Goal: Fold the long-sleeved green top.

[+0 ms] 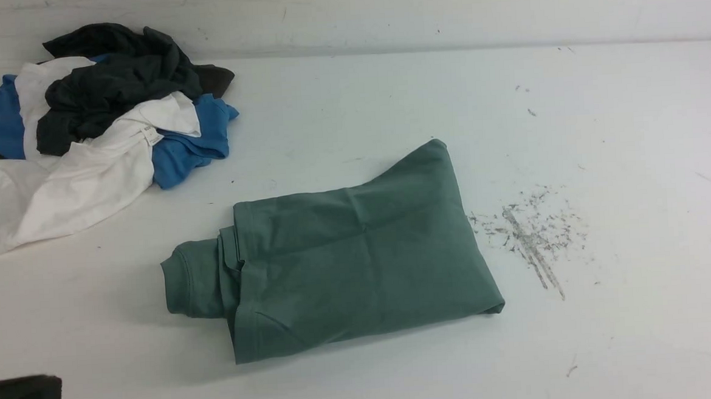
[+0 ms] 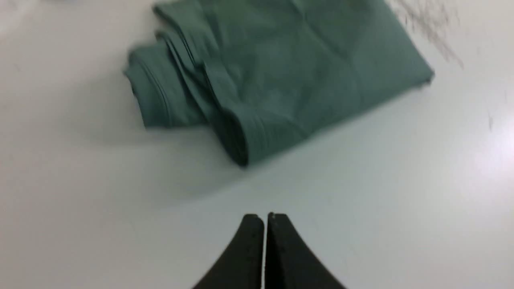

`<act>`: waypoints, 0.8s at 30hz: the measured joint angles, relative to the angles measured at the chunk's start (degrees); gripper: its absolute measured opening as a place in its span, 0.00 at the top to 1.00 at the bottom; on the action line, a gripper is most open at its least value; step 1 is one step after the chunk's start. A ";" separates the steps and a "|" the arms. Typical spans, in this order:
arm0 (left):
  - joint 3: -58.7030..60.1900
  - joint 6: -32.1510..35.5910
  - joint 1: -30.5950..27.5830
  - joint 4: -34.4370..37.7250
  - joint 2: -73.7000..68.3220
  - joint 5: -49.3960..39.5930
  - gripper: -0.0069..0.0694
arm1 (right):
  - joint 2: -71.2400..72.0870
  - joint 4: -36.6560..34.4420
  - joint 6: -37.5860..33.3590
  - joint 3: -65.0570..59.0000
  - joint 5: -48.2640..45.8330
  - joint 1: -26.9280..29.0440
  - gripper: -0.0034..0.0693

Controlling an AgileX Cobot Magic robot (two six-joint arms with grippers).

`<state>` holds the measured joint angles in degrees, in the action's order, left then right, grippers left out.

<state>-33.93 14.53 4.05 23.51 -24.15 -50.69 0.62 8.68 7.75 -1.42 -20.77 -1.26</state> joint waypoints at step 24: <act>11.84 1.14 0.00 -1.48 9.40 32.72 0.91 | 0.00 0.00 -0.18 0.00 0.00 0.00 0.97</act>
<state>-22.09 15.68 4.05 22.03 -14.76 -17.97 0.62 8.68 7.57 -1.42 -20.77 -1.26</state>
